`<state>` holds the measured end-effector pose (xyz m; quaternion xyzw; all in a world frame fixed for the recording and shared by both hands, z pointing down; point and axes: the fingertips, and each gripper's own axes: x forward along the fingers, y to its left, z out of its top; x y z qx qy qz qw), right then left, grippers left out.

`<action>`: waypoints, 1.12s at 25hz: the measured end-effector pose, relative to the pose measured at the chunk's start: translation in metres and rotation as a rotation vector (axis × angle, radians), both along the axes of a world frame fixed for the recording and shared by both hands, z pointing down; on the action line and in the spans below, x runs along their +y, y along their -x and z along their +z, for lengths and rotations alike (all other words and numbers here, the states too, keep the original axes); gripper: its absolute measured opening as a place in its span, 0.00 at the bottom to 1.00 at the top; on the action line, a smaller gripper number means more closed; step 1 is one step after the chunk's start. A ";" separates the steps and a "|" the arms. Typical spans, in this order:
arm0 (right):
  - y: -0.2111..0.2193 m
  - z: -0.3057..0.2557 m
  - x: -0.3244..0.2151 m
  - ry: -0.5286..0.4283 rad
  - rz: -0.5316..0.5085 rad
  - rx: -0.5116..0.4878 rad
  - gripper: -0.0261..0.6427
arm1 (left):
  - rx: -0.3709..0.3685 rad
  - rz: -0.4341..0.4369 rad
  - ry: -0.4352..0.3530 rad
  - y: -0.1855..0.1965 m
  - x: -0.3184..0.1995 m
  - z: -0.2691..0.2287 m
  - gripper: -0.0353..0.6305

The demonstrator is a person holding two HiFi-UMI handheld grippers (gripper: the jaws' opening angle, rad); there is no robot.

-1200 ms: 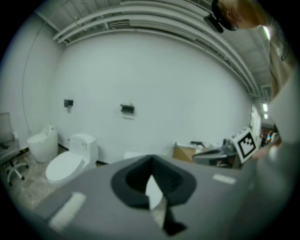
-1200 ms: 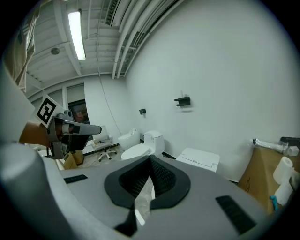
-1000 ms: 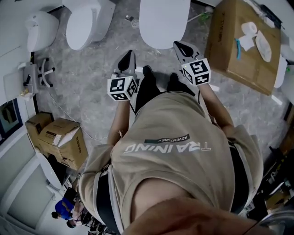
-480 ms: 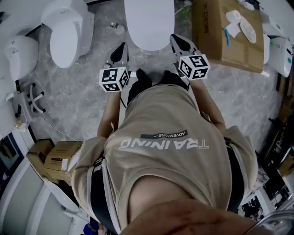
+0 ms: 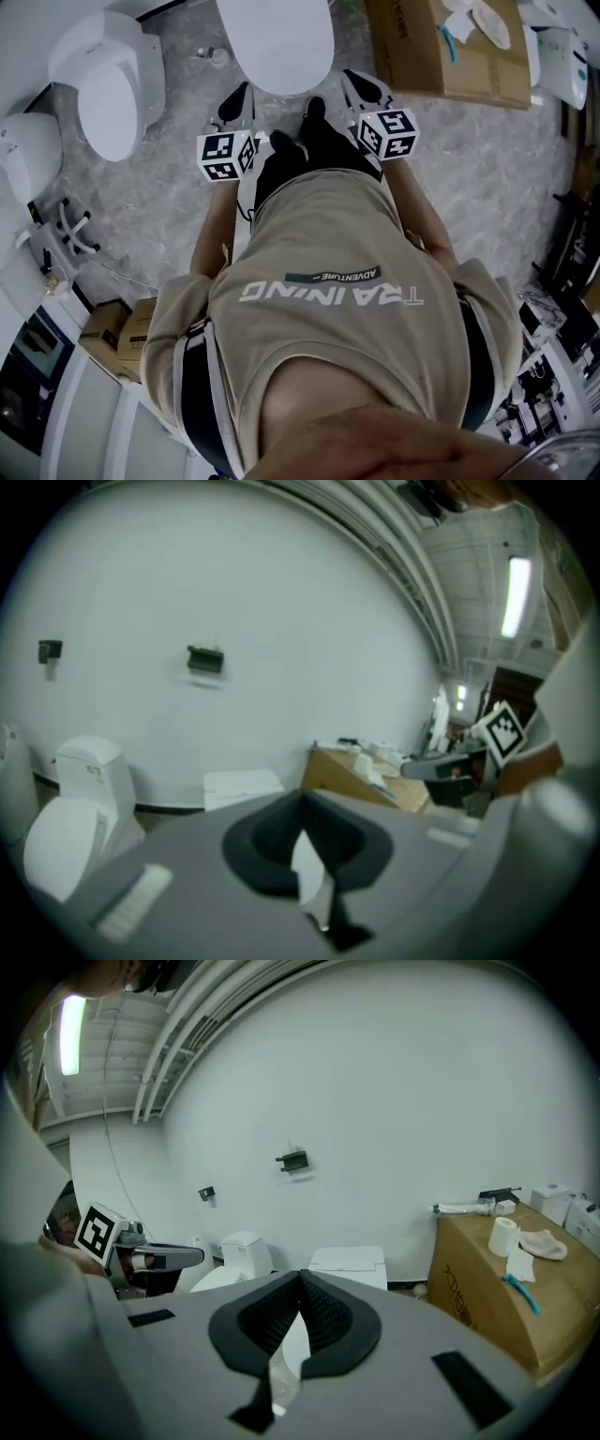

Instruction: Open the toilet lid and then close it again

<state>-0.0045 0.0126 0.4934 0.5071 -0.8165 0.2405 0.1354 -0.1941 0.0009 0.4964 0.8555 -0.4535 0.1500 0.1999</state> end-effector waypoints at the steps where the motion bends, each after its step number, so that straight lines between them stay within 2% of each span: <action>1: -0.004 0.007 -0.002 0.011 -0.003 -0.006 0.06 | -0.007 0.009 0.007 -0.007 -0.004 0.004 0.06; 6: -0.028 0.050 -0.020 0.053 -0.057 0.003 0.06 | -0.054 0.037 0.046 -0.042 -0.025 0.019 0.06; 10: -0.043 0.090 -0.032 0.090 -0.115 0.032 0.06 | -0.108 0.025 0.094 -0.051 -0.045 0.043 0.06; 15: -0.052 0.131 -0.047 0.147 -0.164 0.037 0.06 | -0.113 -0.006 0.163 -0.057 -0.065 0.082 0.06; 23: -0.040 0.219 -0.038 0.339 -0.201 0.005 0.06 | -0.156 0.004 0.323 -0.057 -0.067 0.178 0.06; 28: -0.025 0.280 -0.031 0.387 -0.207 0.019 0.06 | -0.200 0.012 0.389 -0.043 -0.060 0.245 0.06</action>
